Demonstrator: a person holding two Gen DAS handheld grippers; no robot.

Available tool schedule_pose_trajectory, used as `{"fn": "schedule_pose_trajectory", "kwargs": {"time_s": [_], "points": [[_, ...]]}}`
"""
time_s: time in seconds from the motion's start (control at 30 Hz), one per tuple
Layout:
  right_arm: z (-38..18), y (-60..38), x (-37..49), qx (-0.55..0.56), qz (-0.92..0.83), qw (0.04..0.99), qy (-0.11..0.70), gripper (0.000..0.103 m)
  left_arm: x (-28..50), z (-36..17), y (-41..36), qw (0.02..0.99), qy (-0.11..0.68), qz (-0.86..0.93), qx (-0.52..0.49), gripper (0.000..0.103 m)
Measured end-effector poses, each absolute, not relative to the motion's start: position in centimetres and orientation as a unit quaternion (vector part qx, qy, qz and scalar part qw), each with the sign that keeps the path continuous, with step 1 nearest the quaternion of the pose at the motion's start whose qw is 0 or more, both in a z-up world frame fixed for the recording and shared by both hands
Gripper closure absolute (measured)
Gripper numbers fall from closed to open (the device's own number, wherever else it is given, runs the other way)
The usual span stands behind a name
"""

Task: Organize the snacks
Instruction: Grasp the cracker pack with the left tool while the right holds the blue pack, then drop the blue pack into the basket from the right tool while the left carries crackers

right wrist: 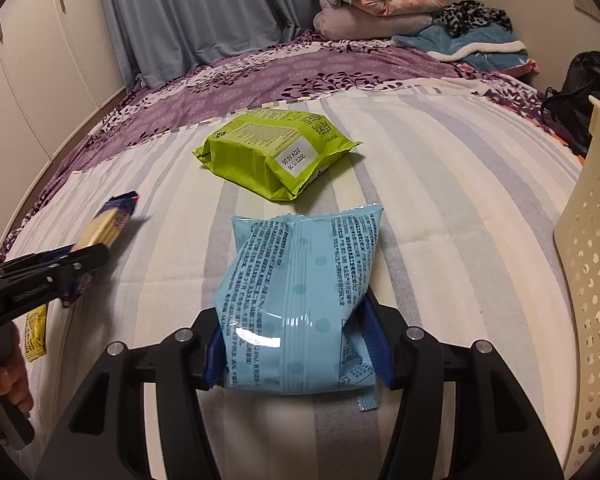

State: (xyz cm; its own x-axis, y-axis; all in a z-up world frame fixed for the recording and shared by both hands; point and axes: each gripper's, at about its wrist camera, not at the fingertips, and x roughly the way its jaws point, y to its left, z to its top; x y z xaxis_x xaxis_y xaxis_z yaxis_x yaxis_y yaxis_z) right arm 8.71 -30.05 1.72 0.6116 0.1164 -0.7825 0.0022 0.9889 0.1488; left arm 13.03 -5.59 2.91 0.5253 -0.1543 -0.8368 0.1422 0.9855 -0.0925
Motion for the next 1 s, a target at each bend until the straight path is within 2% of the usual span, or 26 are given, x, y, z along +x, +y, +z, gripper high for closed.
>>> {"fn": "schedule_pose_trajectory", "kwargs": {"time_s": [0.43, 0.8, 1.0], "points": [[1.9, -29.3, 7.9, 0.04, 0.012, 0.893, 0.448, 0.047, 7.7, 6.4, -3.1, 0.883, 0.455, -0.112, -0.038, 0.058], [3.4, -28.5, 1.5, 0.047, 0.023, 0.898, 0.437, 0.049, 3.4, 9.3, -1.5, 0.896, 0.419, -0.138, -0.056, 0.058], [4.7, -29.5, -0.9, 0.068, 0.016, 0.903, 0.425, 0.049, 2.6, 9.0, -0.8, 0.893, 0.423, -0.139, -0.063, 0.058]]}}
